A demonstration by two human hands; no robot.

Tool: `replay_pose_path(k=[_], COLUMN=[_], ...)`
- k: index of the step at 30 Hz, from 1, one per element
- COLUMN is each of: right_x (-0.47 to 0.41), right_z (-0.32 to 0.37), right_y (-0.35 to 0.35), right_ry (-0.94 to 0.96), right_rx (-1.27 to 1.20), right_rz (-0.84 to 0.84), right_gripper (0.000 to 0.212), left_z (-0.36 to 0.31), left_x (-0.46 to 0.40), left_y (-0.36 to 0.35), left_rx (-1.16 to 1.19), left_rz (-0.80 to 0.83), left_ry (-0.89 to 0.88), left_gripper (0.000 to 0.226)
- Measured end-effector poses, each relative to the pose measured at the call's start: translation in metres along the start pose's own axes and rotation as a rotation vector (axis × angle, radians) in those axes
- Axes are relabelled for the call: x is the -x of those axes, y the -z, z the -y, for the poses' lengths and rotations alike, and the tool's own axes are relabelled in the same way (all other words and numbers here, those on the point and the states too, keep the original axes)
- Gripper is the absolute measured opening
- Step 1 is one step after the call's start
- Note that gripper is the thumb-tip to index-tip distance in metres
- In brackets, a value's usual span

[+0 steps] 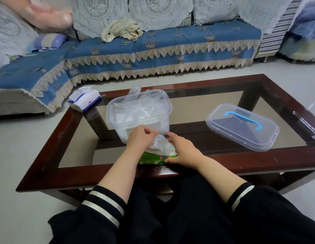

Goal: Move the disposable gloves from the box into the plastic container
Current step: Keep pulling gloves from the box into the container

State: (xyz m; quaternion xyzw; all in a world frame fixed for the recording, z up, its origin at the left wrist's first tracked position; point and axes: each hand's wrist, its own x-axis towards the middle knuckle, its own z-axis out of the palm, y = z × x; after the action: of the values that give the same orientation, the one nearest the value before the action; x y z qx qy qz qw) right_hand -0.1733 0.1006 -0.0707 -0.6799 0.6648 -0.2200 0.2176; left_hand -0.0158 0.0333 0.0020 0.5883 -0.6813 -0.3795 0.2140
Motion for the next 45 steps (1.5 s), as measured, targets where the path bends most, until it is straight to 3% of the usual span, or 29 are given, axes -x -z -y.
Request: replay_pose_path(k=[5, 10, 18, 23, 27, 33, 37, 40, 45], right_x=[0.002, 0.003, 0.004, 0.003, 0.002, 0.000, 0.000, 0.000, -0.003], right_z=[0.000, -0.001, -0.002, -0.003, -0.003, -0.001, -0.003, -0.004, -0.008], right_y=[0.001, 0.001, 0.005, 0.006, 0.004, 0.005, 0.005, 0.004, 0.001], right_ry=[-0.002, 0.039, -0.009, -0.038, -0.051, -0.061, -0.063, -0.063, -0.062], right_rx=[-0.032, 0.013, -0.033, -0.023, -0.010, 0.009, 0.023, 0.020, 0.012], right_rz=[-0.004, 0.000, 0.025, 0.028, 0.026, 0.022, 0.024, 0.023, 0.029], right_gripper=[0.104, 0.097, 0.099, 0.097, 0.096, 0.095, 0.095, 0.095, 0.094], left_z=[0.005, 0.008, 0.012, 0.018, -0.020, -0.085, -0.090, -0.065, -0.022], left_x=[0.002, 0.004, 0.003, -0.001, 0.015, 0.016, -0.019, -0.049, -0.091], left_y=[0.005, 0.012, 0.036, 0.081, 0.125, 0.148, 0.152, 0.140, 0.116], left_rx=[0.063, -0.038, -0.150, -0.126, -0.056, 0.059, 0.166, 0.182, -0.160], left_rz=[0.104, 0.203, 0.104, 0.005, -0.027, 0.048, -0.015, -0.031, -0.148], left_ry=[0.007, -0.060, -0.258, -0.292, -0.377, -0.614, -0.578, -0.452, -0.301], left_gripper=[0.012, 0.033, 0.038, 0.041, 0.038, 0.045, 0.061, 0.067, 0.074])
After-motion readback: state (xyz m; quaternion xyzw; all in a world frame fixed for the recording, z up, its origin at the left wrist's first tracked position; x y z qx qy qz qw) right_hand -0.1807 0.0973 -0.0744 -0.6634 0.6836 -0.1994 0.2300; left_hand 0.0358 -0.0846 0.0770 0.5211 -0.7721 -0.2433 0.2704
